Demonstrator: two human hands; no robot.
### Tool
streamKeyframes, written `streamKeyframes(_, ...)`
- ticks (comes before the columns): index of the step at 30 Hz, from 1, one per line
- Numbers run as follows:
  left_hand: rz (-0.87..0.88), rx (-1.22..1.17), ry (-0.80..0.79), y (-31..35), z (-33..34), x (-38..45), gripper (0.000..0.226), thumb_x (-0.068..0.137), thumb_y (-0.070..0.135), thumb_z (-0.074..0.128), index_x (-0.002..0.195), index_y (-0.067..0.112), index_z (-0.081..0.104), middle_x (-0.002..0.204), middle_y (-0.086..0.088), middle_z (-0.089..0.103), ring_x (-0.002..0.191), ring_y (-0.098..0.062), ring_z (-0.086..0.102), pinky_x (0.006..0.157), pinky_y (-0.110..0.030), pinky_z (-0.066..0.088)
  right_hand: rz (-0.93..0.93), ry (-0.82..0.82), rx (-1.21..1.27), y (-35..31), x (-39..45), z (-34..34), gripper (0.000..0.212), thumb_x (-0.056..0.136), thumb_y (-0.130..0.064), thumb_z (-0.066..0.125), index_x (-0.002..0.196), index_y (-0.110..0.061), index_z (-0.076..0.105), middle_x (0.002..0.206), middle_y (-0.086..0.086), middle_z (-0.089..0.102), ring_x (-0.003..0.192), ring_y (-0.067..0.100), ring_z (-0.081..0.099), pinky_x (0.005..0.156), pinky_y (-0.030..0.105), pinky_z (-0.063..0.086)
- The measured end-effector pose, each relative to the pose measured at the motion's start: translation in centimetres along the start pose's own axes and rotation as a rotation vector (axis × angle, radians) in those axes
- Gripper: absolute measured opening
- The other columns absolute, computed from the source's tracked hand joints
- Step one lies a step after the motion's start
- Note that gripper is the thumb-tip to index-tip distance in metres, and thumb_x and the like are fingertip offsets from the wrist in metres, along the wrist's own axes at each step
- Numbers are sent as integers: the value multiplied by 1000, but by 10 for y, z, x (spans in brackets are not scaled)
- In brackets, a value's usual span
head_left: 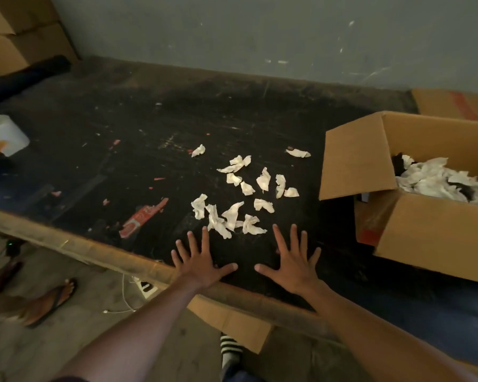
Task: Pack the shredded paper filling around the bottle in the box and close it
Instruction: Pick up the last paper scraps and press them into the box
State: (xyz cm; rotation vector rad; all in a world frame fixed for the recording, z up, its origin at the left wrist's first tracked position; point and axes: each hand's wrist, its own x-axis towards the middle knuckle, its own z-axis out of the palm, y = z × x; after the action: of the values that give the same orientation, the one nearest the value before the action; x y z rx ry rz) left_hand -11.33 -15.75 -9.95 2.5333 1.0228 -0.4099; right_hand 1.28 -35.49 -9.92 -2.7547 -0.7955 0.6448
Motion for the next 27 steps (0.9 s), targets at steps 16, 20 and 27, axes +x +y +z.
streamKeyframes(16, 498, -194, 277, 17, -87, 198, 62, 82, 0, 54, 141, 17, 43, 139, -8, 48, 129, -28, 42, 107, -43, 37, -51, 433, 201, -59, 180, -45, 63, 95, -65, 24, 153, -40, 17, 165, 1, 9, 151, 23, 0, 120, 56, 5)
streamKeyframes(20, 324, -290, 388, 1, -110, 249, 63, 88, 17, 57, 147, 15, 34, 150, -12, 34, 138, -31, 29, 113, -47, 27, 282, 596, 276, -41, 217, -75, 60, 98, -59, 29, 152, -36, 20, 164, 3, 14, 150, 28, 10, 117, 60, 6)
streamKeyframes(27, 291, -318, 190, 0, -122, 319, 73, 99, 45, 42, 157, 16, 9, 164, -9, 12, 151, -23, 4, 122, -47, 3, 229, 204, 191, -31, 246, -74, 62, 96, -64, 11, 154, -41, 13, 164, -4, 7, 151, 22, -4, 117, 53, -10)
